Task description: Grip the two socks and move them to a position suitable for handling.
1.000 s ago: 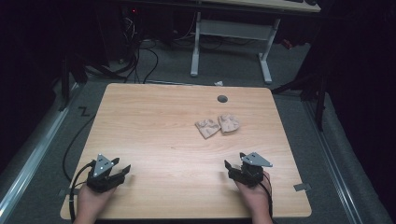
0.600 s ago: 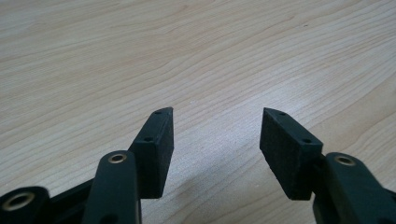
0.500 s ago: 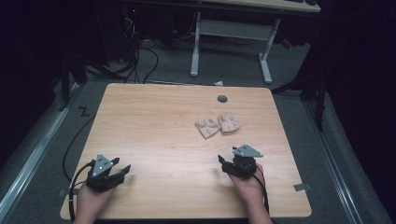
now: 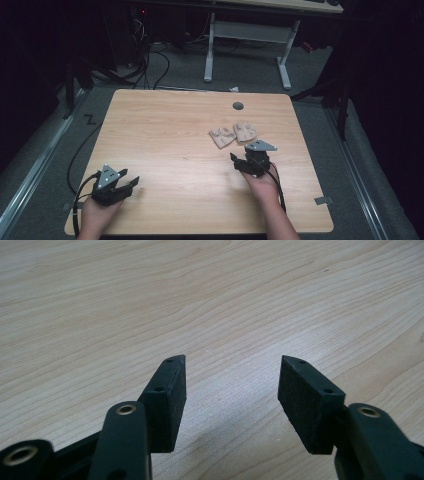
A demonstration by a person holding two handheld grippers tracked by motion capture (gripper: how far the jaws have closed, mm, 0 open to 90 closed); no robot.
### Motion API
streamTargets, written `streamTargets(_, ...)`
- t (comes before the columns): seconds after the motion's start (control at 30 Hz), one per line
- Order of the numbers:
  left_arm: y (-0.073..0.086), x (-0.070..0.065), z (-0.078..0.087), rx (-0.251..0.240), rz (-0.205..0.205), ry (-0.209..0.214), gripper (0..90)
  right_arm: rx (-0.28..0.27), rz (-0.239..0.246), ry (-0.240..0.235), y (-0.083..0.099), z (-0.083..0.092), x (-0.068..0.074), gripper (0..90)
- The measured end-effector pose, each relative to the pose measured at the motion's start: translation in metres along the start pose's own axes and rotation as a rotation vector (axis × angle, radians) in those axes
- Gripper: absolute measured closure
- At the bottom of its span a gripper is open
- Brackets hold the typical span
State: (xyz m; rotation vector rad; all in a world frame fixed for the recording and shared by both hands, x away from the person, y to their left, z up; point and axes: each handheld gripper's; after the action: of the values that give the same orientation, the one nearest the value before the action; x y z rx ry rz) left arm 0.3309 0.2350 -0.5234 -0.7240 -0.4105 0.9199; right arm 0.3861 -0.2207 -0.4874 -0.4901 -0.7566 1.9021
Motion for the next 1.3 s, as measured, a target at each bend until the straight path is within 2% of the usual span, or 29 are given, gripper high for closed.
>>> streamTargets(0.1,0.0,0.0,0.0,0.0,-0.004,-0.004,45.4,-0.02,-0.011,-0.001,-0.003,-0.001,-0.002,36.4)
streamTargets(0.17,0.0,0.0,0.0,0.003,-0.004,-0.003,45.4,-0.015,-0.018,-0.005,-0.009,-0.002,-0.005,36.6)
streamTargets(0.33,0.0,-0.001,-0.001,0.002,-0.007,-0.005,45.5,-0.022,-0.004,0.006,-0.019,-0.005,-0.007,36.4)
streamTargets(0.53,0.0,-0.001,-0.001,0.003,-0.008,-0.004,45.4,0.011,0.01,0.02,-0.033,-0.015,-0.009,36.3)
streamTargets(0.63,0.0,-0.001,0.0,0.006,-0.009,-0.003,45.4,0.063,0.01,0.01,-0.042,-0.026,-0.011,38.2)
streamTargets(0.73,0.0,-0.001,0.0,0.004,-0.008,-0.001,45.4,0.059,-0.003,0.007,-0.047,-0.029,-0.012,41.6)
streamTargets(0.83,0.0,-0.001,-0.001,0.006,-0.011,0.001,45.3,0.041,-0.033,-0.024,-0.057,-0.035,-0.017,42.6)
streamTargets(1.0,-0.001,-0.001,-0.002,0.006,-0.011,0.003,45.2,0.042,-0.043,-0.028,-0.065,-0.043,-0.022,42.8)
streamTargets(1.03,-0.001,0.0,-0.001,0.007,-0.011,0.005,45.2,0.059,-0.038,-0.015,-0.072,-0.048,-0.025,42.1)
streamTargets(1.2,-0.001,0.0,-0.001,0.005,-0.011,0.004,45.2,0.095,-0.039,-0.016,-0.081,-0.059,-0.03,41.9)
streamTargets(1.3,-0.001,0.0,-0.001,0.003,-0.009,0.006,45.1,0.122,-0.043,-0.015,-0.083,-0.069,-0.032,45.3)
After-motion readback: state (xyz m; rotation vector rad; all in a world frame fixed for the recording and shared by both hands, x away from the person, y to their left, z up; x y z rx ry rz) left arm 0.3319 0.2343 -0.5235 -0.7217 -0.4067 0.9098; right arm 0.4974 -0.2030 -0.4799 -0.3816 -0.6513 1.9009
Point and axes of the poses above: each handheld gripper's, and its own axes: z roughly backward along the jaws, y roughly out of its underside, x roughly to its left, and after that the axes turned 10 degrees about x, right-handed
